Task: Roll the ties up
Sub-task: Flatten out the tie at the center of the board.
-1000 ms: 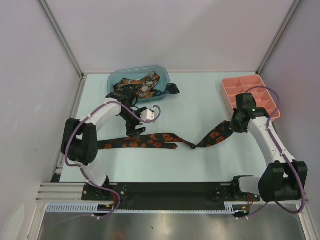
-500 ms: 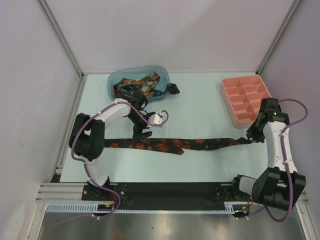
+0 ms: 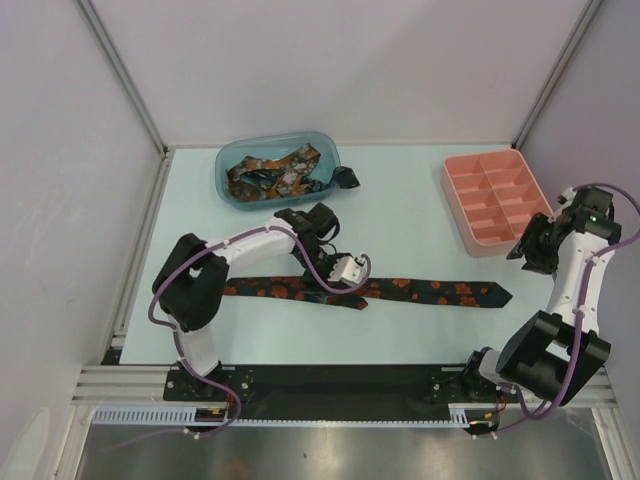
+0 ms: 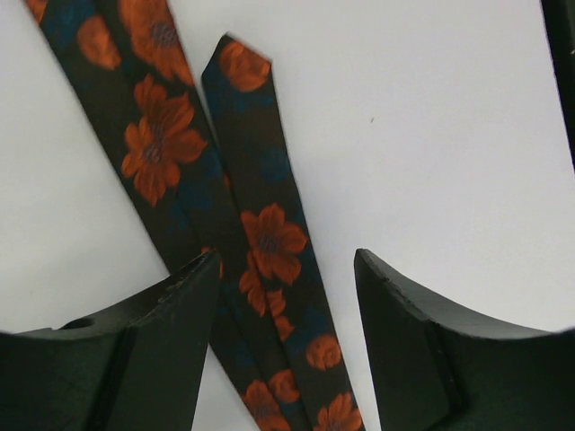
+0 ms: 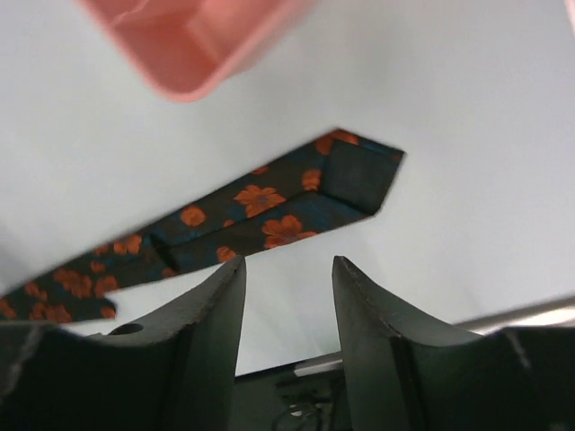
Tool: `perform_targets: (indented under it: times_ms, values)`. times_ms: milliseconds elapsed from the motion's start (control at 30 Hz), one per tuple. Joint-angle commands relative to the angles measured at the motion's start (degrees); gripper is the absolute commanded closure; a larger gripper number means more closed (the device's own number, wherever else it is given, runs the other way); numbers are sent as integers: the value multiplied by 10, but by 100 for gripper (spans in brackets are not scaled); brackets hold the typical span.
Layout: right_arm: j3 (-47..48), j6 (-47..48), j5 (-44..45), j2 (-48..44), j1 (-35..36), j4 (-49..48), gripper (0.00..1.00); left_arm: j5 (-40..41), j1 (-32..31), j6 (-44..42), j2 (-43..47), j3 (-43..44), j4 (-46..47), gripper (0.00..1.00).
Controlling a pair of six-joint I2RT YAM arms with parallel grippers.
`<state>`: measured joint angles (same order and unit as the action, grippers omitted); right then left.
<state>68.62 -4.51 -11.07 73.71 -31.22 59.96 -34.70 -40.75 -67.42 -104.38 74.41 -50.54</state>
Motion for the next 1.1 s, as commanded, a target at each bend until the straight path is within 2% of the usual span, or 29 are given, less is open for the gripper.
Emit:
perform_targets:
  times_ms: [0, 167, 400, 667, 1067]
  values:
    - [6, 162, -126, 10, 12, 2, 51, -10, -41, 22, 0, -16, 57, 36]
    - [-18, 216, -128, 19, 0, 9, 52, 23, -62, 14, -9, -52, 73, 42]
    - [-29, 202, -169, 9, 2, -8, 50, 93, -79, 40, -23, -69, 124, 48]
    - [-26, 208, -179, 2, 6, -3, 48, 76, -79, 26, 26, -84, 118, 53]
    - [-28, 209, -173, 17, 19, -8, 46, 131, -79, 26, -28, -77, 140, 57]
